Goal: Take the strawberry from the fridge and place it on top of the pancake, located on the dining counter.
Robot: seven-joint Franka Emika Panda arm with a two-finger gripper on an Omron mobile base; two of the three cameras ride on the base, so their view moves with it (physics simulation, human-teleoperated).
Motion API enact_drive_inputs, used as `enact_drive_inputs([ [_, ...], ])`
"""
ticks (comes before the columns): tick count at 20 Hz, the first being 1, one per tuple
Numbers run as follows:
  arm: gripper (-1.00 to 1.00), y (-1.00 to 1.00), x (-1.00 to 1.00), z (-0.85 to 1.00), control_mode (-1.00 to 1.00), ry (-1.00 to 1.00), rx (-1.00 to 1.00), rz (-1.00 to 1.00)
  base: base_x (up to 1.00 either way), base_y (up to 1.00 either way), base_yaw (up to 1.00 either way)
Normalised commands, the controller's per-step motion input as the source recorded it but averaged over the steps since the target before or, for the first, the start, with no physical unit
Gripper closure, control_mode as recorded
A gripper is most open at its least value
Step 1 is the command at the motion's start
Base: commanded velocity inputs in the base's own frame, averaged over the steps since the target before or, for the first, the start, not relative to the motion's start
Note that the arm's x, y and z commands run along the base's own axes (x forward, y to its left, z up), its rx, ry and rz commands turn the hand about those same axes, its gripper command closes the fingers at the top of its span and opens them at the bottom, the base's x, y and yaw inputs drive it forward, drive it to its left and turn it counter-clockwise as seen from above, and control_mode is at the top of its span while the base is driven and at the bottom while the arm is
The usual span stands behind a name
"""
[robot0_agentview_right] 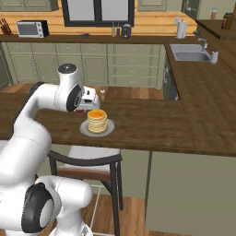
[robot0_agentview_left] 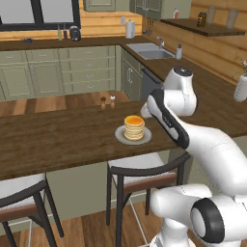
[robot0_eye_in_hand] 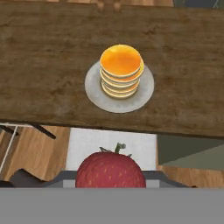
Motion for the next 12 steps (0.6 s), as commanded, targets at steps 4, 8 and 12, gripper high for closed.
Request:
enact_drive_inputs([
  [4,1.0,0.23,1.0,-0.25,-1.0,0.1,-0.08,0.0,0.0,0.0,0.0],
  [8,1.0,0.28,1.0,-0.37,-1.0,0.03,-0.05,0.0,0.0,0.0,0.0],
  [12,1.0,-0.06,0.81,-0.49,-1.0,0.0,0.0,0.01,0.0,0.0,0.0],
])
